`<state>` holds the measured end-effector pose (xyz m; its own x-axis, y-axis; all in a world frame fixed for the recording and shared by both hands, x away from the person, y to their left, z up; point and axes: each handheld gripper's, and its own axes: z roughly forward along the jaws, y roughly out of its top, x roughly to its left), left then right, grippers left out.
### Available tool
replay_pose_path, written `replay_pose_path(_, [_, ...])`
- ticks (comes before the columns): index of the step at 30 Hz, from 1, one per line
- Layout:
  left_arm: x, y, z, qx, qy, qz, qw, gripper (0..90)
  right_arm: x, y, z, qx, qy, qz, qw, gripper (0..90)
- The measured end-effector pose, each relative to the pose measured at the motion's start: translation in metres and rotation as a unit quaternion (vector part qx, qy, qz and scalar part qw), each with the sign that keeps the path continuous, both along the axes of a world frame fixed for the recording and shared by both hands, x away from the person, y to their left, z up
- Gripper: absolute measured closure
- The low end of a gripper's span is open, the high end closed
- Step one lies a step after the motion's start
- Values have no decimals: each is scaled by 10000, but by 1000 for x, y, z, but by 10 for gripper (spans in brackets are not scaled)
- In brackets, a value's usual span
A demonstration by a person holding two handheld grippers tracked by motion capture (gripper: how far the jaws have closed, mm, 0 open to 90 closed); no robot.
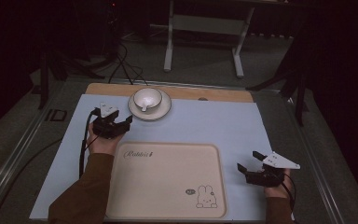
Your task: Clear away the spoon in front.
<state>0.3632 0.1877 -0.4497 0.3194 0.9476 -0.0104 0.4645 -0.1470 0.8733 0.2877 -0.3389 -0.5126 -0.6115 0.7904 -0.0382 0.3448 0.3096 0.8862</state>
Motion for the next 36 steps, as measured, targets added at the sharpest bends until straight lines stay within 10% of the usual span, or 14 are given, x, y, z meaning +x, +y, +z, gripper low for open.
replay_pose_path(36, [48, -20, -8, -66, 140, 18, 9999, 424, 1, 0, 0, 1, -3, 4, 10000, 155])
